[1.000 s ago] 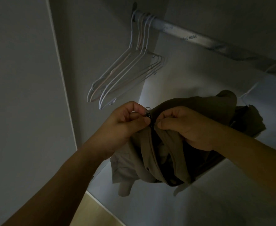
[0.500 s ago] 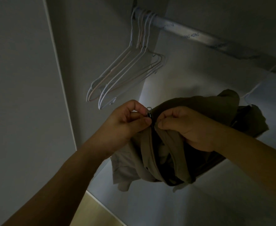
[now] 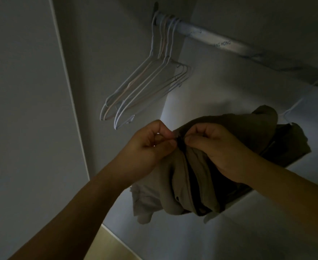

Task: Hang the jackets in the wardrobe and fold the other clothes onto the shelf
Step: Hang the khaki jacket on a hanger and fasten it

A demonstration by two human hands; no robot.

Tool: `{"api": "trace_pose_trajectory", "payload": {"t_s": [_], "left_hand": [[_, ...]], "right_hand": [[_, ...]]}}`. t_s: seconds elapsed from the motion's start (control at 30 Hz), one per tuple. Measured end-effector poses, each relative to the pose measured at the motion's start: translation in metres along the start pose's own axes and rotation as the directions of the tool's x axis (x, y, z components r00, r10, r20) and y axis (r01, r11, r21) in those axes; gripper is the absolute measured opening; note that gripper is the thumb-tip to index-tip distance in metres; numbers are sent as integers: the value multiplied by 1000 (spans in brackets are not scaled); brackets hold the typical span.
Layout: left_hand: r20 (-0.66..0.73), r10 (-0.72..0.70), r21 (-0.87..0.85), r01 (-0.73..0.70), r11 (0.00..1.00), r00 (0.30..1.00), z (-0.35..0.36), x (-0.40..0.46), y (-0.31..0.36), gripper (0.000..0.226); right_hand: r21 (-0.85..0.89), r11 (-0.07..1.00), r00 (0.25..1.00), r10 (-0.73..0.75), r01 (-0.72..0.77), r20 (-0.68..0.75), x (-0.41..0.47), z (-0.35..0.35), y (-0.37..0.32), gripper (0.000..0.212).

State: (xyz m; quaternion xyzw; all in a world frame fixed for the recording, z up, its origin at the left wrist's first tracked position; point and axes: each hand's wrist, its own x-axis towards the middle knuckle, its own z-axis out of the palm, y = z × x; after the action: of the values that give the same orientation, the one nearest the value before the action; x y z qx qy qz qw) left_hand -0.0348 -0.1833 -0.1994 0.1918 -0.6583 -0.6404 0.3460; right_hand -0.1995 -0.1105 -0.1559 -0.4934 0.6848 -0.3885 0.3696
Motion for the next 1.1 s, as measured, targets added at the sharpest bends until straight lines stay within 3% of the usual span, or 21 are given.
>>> {"api": "trace_pose_trajectory", "payload": {"t_s": [0.07, 0.13, 0.23, 0.5, 0.7, 0.77, 0.97, 1.1], "left_hand": [[23, 48, 278, -53, 959, 999, 1, 1, -2, 16], [-30, 158, 516, -120, 848, 987, 6, 1, -2, 25], [-109, 366, 620, -224, 752, 924, 8, 2, -3, 27], [-78, 574, 839, -257, 479, 816, 7, -2, -14, 17], [-1, 527, 841, -284, 460, 850, 3, -3, -16, 23], [-4, 519, 833, -284, 475, 855, 2, -2, -17, 15], [-180, 374, 678, -161, 717, 910, 6, -5, -30, 7], [-160, 402, 728, -168, 665, 901, 11, -15, -37, 12]], "right_hand": [[9, 999, 999, 34, -34, 25, 0, 1, 2, 24], [49, 996, 997, 70, -71, 23, 4, 2, 1, 16], [73, 992, 995, 99, -99, 3, 11, 2, -2, 14], [53, 990, 991, 132, -132, 18, 17, 3, -3, 15], [-10, 988, 987, 157, -156, 33, 20, 2, -1, 21], [-25, 987, 987, 158, -158, 37, 21, 3, 0, 20], [-73, 983, 984, 174, -171, 36, 24, 2, 5, 17], [-285, 951, 983, 152, -118, 100, 27, -1, 3, 15]]}}
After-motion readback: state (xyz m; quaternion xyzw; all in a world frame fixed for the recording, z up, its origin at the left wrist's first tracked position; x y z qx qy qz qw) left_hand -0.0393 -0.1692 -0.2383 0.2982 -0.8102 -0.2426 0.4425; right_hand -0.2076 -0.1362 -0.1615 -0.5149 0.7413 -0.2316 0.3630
